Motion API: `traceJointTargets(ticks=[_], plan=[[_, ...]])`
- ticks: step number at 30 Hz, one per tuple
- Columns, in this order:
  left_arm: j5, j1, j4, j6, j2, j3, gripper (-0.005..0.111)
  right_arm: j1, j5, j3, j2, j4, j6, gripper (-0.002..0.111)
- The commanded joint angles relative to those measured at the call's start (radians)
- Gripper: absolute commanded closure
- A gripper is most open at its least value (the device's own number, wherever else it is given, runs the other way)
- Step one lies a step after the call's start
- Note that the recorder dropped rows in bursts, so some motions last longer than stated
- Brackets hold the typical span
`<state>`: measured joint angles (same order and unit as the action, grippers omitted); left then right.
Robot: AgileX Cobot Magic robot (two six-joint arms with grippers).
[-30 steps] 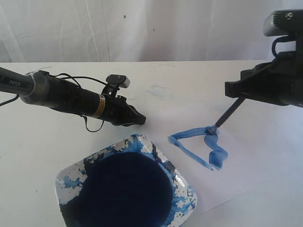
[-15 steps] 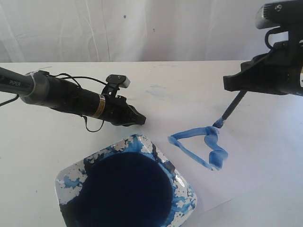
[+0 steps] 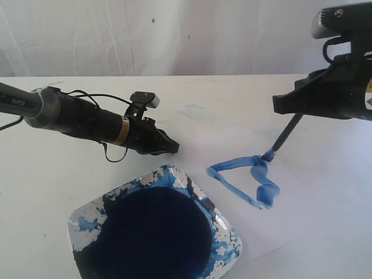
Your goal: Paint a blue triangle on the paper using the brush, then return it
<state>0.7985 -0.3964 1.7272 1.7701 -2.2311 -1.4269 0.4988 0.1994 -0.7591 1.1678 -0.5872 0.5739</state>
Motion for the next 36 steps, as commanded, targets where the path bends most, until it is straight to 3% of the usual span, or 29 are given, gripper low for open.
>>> traceJointTargets(ticks=[1,18,36], plan=[[-0.015,-0.006,0.017,0.003,0.005,-0.005,0.107,-0.011,-0.012,-0.007,0.026,-0.012,0.009,0.108],[-0.015,-0.006,0.017,0.003,0.005,-0.005,0.107,-0.011,-0.018,-0.007,0.037,0.060,0.040,0.108],[-0.015,-0.006,0.017,0.003,0.005,-0.005,0.107,0.030,0.135,-0.007,-0.045,0.116,0.030,0.108]])
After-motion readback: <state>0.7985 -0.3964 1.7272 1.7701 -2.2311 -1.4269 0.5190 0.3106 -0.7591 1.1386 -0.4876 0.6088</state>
